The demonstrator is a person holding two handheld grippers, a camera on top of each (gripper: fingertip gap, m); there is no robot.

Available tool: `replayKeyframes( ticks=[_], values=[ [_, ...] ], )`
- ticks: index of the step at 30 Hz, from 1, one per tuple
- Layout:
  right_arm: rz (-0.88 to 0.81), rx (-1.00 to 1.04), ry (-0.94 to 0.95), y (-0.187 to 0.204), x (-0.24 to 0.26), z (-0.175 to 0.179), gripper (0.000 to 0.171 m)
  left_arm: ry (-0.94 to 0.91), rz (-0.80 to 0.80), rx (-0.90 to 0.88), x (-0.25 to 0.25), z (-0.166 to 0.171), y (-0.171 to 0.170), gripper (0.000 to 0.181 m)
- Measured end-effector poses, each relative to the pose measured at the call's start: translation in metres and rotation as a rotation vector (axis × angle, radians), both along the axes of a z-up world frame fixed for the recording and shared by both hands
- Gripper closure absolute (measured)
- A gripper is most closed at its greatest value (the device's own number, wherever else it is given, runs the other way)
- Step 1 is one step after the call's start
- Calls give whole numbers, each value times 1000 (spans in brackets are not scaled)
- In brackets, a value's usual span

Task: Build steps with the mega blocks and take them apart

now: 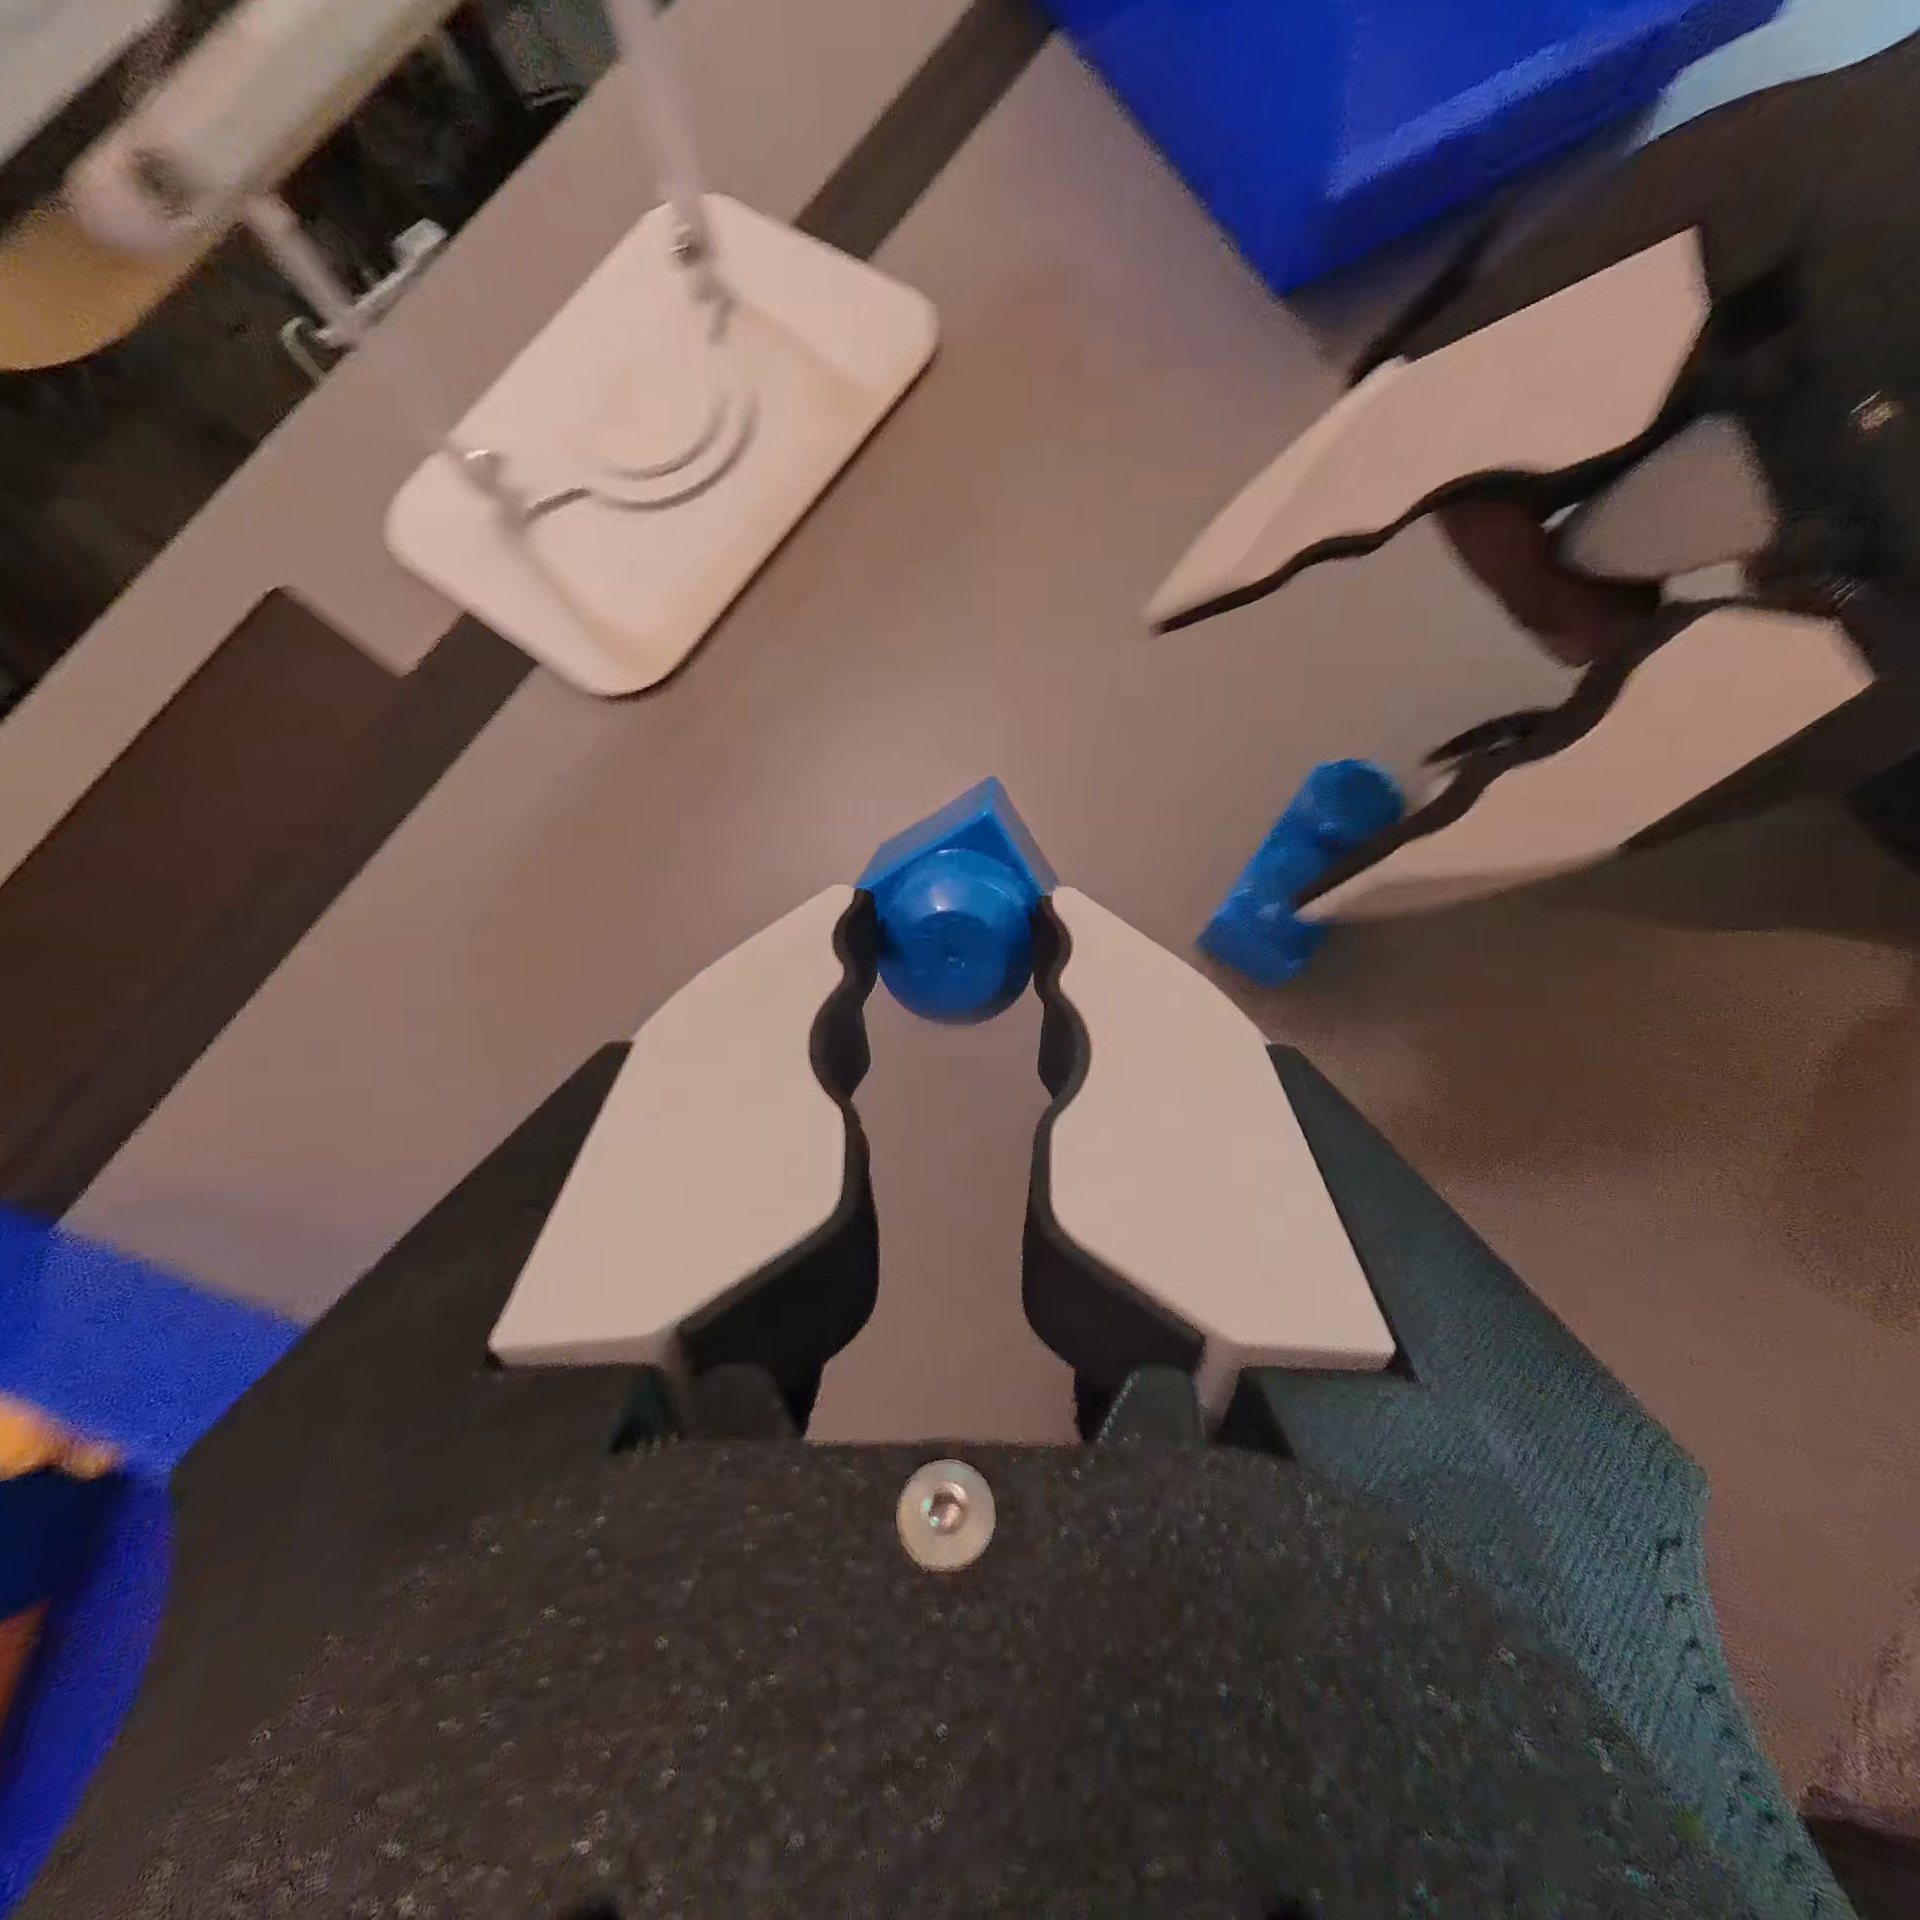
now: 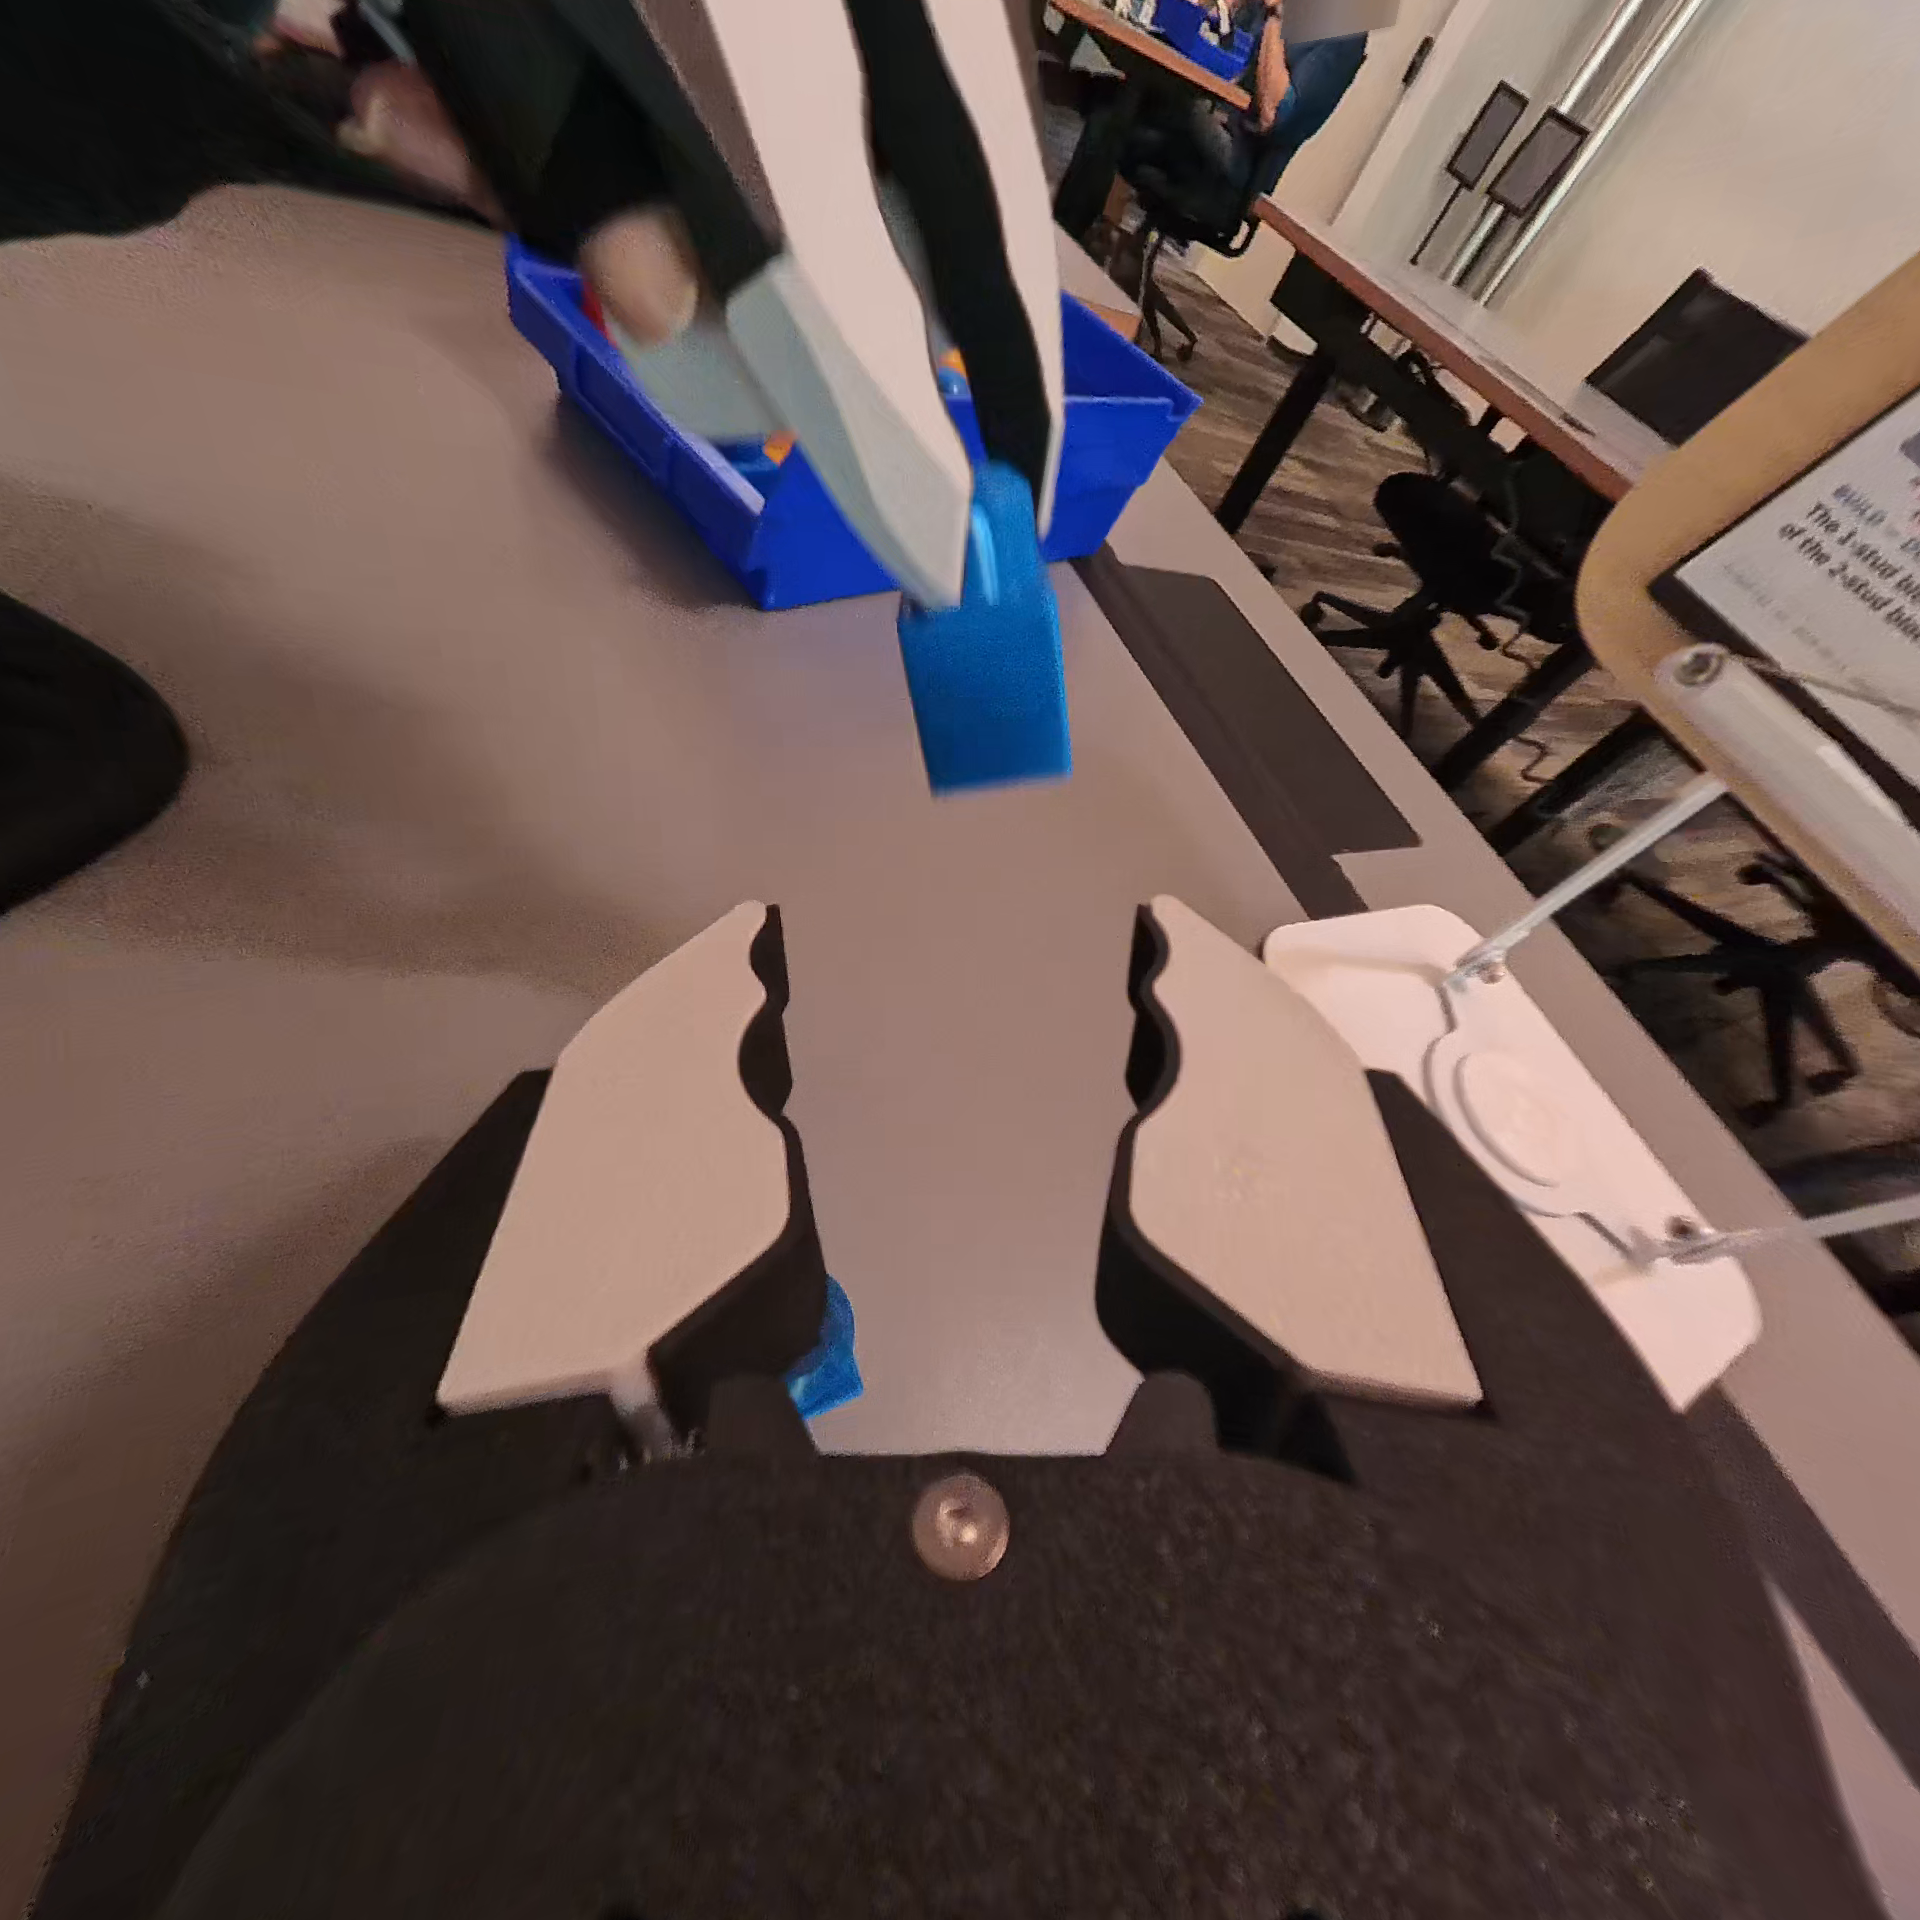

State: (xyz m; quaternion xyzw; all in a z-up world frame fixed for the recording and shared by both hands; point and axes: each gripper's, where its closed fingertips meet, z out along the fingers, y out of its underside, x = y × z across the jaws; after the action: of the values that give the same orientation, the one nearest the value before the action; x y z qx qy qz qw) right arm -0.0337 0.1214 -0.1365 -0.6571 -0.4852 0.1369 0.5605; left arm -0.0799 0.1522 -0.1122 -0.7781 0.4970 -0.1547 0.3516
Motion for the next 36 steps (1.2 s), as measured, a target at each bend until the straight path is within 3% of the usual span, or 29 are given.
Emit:
replayKeyframes(
  ticks=[4, 6, 8, 14, 19, 29, 36],
  values=[
    [-50, 87, -115, 3, 0, -8, 109, -45, -78, -43, 46, -19, -25, 151],
    [-95, 111, -192, 10, 8, -17, 116, -61, -108, -48, 60, -23, -33, 151],
    [-83, 113, -212, 9, 13, -20, 135, -81, -120, -39, 67, -25, -36, 152],
    [23, -124, -53, 3, 52, -18, 135, -252, -166, 11, 66, -15, -30, 144],
    [148, -287, 75, -8, 89, -40, 135, -318, -255, -43, 62, -38, -29, 141],
    [160, -454, -57, -12, 95, -96, 135, -315, -209, -90, 47, -78, -8, 149],
    [149, -489, -140, -18, 102, -105, 135, -273, -214, -65, 46, -87, -6, 149]
  ],
)
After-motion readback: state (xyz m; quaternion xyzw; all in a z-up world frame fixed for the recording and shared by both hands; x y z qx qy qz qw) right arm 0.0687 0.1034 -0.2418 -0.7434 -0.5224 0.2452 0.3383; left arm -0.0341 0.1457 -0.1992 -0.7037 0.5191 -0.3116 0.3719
